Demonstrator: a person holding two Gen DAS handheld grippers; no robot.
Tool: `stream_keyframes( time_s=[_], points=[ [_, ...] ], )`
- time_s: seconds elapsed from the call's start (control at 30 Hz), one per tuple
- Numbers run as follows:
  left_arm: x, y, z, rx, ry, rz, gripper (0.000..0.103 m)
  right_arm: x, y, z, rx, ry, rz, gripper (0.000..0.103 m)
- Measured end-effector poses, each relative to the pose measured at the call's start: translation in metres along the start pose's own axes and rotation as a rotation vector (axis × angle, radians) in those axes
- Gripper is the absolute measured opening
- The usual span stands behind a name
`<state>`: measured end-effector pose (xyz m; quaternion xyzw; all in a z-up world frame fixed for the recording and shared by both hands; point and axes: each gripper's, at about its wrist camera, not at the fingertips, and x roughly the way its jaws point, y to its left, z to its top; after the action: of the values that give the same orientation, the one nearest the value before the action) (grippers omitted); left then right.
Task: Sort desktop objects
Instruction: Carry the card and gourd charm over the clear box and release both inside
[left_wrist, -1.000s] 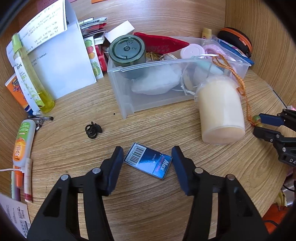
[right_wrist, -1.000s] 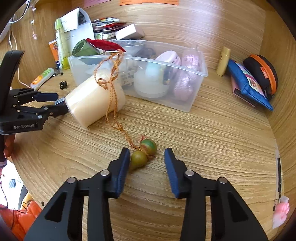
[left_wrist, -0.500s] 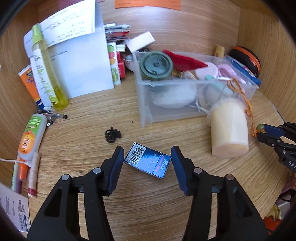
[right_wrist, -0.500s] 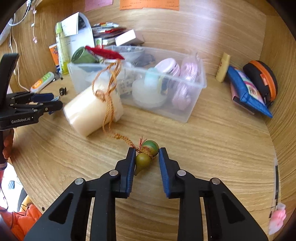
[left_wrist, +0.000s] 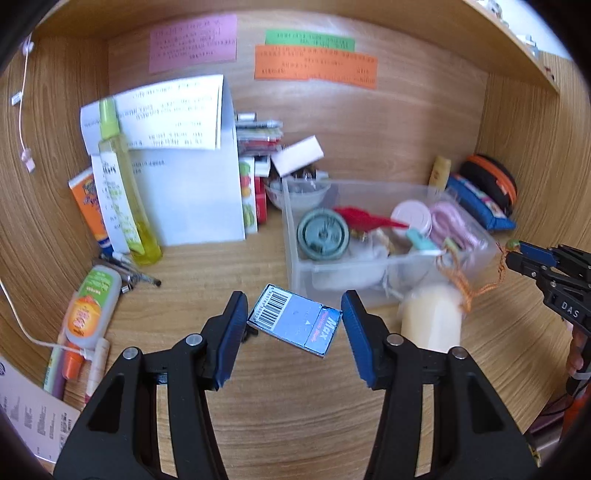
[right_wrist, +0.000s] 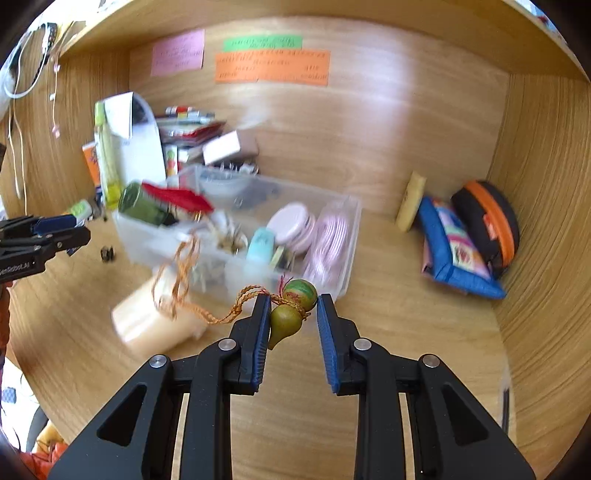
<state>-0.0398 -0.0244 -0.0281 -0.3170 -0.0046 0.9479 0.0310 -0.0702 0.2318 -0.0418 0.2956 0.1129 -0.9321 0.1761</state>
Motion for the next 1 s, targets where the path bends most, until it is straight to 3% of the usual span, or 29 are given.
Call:
stream_keyframes(
  time_s=[0.4, 0.63, 0.77, 1.0],
  points=[
    [0.000, -0.011, 0.039, 0.002, -0.073, -0.021, 0.052, 0.007, -0.006, 0.064, -0.054, -0.125, -0.024, 0.023],
    [0.007, -0.018, 0.065, 0.004, -0.092, -0.061, 0.052, 0.023, -0.009, 0.102, -0.064, -0.153, -0.029, 0.023],
    [0.017, -0.023, 0.078, 0.009, -0.092, -0.067, 0.052, 0.039, -0.011, 0.105, -0.039, -0.127, -0.003, 0.023],
    [0.054, -0.035, 0.096, 0.000, -0.032, -0.080, 0.052, 0.069, -0.006, 0.082, -0.021, -0.044, 0.054, 0.023]
  ],
)
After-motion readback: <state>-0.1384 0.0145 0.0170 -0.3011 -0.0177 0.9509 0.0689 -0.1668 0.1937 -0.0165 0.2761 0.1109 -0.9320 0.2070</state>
